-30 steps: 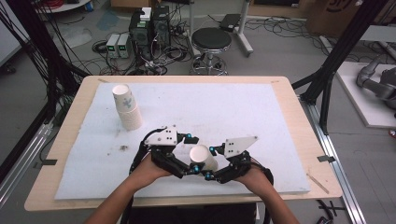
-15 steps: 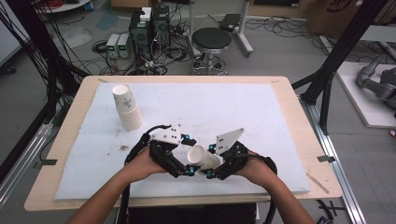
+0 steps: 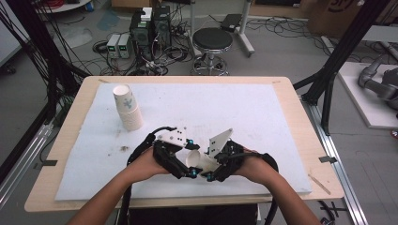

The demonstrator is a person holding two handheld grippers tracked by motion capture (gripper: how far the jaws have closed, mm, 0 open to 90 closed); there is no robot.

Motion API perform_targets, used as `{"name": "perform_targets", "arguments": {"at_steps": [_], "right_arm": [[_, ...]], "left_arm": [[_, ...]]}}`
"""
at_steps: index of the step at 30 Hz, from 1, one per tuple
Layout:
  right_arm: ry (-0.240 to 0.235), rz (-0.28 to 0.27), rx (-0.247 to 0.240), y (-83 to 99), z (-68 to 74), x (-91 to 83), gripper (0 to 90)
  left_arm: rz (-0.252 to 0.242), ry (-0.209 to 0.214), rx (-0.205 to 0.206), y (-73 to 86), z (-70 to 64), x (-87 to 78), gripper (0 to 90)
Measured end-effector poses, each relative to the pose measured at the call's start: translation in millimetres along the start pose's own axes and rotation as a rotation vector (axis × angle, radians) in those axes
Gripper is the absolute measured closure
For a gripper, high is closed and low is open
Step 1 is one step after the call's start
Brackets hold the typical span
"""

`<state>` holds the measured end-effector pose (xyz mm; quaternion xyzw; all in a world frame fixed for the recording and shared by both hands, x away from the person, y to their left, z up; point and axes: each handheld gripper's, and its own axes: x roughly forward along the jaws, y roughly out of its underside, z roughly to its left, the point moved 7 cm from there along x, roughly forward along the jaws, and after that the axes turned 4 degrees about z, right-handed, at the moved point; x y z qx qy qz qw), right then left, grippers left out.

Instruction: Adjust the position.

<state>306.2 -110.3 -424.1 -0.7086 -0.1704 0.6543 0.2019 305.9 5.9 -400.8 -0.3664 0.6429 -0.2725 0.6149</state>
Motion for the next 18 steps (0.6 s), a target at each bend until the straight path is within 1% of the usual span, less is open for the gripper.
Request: {"name": "perform_targets", "arguments": {"at_steps": [3, 6, 8, 13, 14, 15, 16, 17, 18], "right_arm": [[-0.009, 0.01, -0.003, -0.2, 0.4, 1.5, 35.2], [-0.015, 0.03, -0.005, 0.2, 1.5, 2.2, 35.2], [-0.023, 0.032, -0.009, 0.1, 2.4, 2.5, 35.2], [-0.034, 0.046, 0.002, 1.7, 4.2, 2.5, 35.1], [-0.029, 0.039, -0.006, 1.8, 3.5, 2.5, 32.8], [-0.021, 0.024, -0.003, 1.6, 3.0, 2.2, 30.4], [-0.013, 0.006, 0.003, 1.4, 2.5, 1.6, 25.8], [0.006, -0.024, 0.024, 1.4, 0.9, 0.3, 18.8], [0.012, -0.048, 0.049, 2.0, 0.3, -1.7, 18.6]], "left_arm": [[0.015, 0.007, 0.004, 1.2, 0.2, 1.9, 23.8], [0.032, 0.016, 0.015, 3.0, 0.0, 3.1, 29.9], [0.038, 0.024, 0.022, 3.7, -0.3, 3.7, 34.8], [0.041, 0.024, 0.035, 4.3, -1.6, 4.2, 36.7], [0.032, 0.02, 0.034, 3.9, -1.8, 3.7, 36.9], [0.023, 0.016, 0.034, 3.6, -1.6, 3.2, 36.9], [0.006, 0.014, 0.03, 3.3, -1.2, 2.0, 37.0], [-0.011, 0.01, 0.024, 3.1, -0.8, 0.7, 37.2], [-0.019, 0.005, 0.023, 3.7, 0.0, -1.3, 37.2]]}}
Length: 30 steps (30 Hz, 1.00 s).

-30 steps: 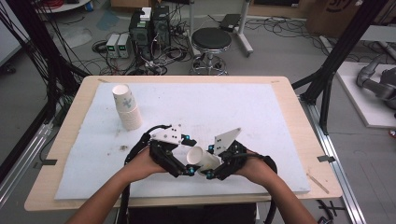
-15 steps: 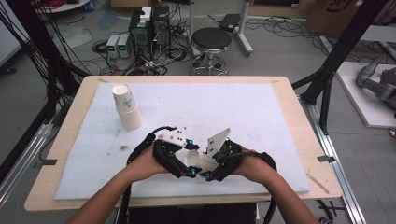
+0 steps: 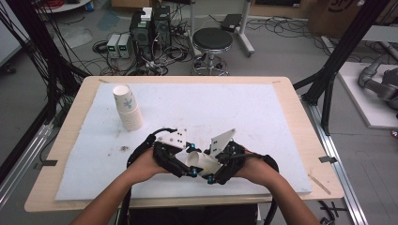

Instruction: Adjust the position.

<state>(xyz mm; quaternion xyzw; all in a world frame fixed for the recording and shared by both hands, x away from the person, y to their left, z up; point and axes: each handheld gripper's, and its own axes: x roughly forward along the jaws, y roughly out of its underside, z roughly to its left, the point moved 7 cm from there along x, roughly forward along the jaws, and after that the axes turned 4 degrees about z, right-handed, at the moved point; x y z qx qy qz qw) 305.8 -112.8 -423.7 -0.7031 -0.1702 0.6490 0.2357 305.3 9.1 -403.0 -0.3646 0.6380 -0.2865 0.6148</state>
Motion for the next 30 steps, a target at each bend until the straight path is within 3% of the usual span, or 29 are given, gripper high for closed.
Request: {"name": "perform_targets", "arguments": {"at_steps": [5, 10, 17, 22, 30], "right_arm": [[-0.005, -0.155, 0.071, 3.5, -2.8, -13.8, 18.6], [-0.007, -0.29, 0.096, 4.4, -1.8, -28.6, 18.6], [0.069, -0.426, 0.138, 9.1, -2.8, -39.1, 18.6], [0.091, -0.492, 0.17, 18.1, -2.3, -36.6, 18.7], [0.076, -0.549, 0.199, 28.7, 1.2, -26.2, 19.1]], "left_arm": [[-0.077, 0.002, -0.05, 5.0, 2.0, -6.5, 37.2], [-0.163, -0.011, -0.074, 7.4, 3.4, -11.0, 37.1], [-0.266, -0.031, -0.073, 10.9, 3.2, -16.7, 37.2], [-0.333, -0.044, -0.083, 15.2, 3.1, -19.6, 37.2], [-0.413, -0.04, -0.072, 17.1, 1.0, -25.8, 37.2]]}}
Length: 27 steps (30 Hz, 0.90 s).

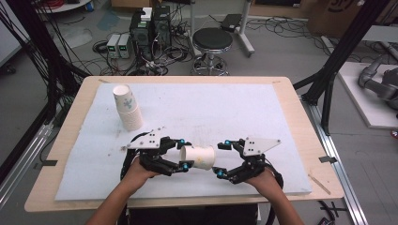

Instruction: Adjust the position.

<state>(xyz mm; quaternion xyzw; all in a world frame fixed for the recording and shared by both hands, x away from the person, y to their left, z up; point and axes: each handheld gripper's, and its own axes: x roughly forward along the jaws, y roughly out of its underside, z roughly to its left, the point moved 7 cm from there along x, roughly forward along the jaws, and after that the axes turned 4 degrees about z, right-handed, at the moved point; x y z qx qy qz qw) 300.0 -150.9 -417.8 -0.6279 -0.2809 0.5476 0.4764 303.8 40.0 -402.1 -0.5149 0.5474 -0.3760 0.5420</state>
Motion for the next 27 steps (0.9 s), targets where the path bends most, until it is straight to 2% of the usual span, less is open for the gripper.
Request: {"name": "perform_targets", "arguments": {"at_steps": [6, 8, 17, 21, 27], "right_arm": [[-0.023, -0.021, -0.002, 1.1, 1.1, 0.4, 19.3], [-0.039, -0.031, 0.007, 1.1, 2.4, 1.0, 19.5], [-0.083, -0.046, -0.012, -0.1, 8.2, 8.0, 19.6], [-0.113, -0.07, -0.005, -1.7, 9.5, 9.9, 19.7], [-0.152, -0.108, -0.011, -4.5, 11.9, 8.2, 26.0]], "left_arm": [[-0.031, 0.01, 0.017, -2.6, -2.8, -4.8, 37.3], [-0.035, 0.015, 0.022, -3.3, -4.1, -5.3, 37.3], [-0.045, 0.05, 0.048, -6.6, -10.6, -2.7, 37.3], [-0.056, 0.074, 0.052, -7.9, -14.1, 0.4, 37.3], [-0.086, 0.094, 0.042, -9.2, -14.2, 2.6, 37.3]]}}
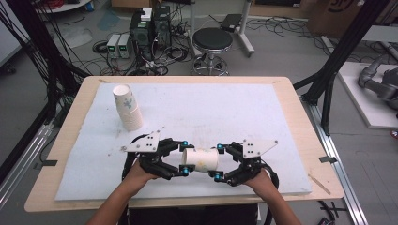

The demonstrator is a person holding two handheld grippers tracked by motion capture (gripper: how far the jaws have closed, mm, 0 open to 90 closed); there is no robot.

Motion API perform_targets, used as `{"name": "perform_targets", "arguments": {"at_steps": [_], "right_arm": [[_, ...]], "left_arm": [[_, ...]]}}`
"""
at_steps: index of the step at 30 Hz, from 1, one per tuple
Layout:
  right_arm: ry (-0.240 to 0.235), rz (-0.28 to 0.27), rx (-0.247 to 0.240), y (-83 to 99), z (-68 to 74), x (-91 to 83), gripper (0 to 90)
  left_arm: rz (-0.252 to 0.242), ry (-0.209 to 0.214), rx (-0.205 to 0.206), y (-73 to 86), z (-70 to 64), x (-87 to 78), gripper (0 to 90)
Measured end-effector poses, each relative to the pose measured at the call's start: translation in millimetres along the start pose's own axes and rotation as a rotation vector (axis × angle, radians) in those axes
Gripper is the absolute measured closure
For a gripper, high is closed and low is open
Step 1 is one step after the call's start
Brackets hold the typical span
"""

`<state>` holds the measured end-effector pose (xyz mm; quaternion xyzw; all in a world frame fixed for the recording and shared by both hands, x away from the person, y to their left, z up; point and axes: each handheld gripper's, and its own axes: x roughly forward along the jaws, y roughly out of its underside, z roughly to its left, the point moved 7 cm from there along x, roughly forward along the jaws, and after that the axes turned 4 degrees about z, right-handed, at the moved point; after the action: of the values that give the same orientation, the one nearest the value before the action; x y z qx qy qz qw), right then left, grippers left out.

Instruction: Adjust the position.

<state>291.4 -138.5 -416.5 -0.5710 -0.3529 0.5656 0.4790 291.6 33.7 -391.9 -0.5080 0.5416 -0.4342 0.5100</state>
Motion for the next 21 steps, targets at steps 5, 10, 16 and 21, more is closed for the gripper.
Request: {"name": "perform_targets", "arguments": {"at_steps": [5, 10, 16, 21], "right_arm": [[-0.013, -0.027, 0.014, -1.3, -0.5, -2.3, 29.8], [-0.024, -0.038, 0.031, -2.9, -1.1, -4.2, 31.5], [-0.029, -0.043, 0.046, -4.3, -2.0, -6.3, 32.8], [-0.014, -0.02, 0.044, -5.8, -3.6, -9.6, 33.0]], "left_arm": [[-0.017, 0.004, -0.016, 0.4, 0.9, -0.1, 37.2], [-0.013, -0.002, -0.015, 1.5, 0.7, 0.1, 36.9], [-0.002, -0.012, -0.003, 2.2, 0.0, 0.7, 36.6], [0.052, -0.09, -0.039, 3.4, 4.6, -1.0, 20.6]]}}
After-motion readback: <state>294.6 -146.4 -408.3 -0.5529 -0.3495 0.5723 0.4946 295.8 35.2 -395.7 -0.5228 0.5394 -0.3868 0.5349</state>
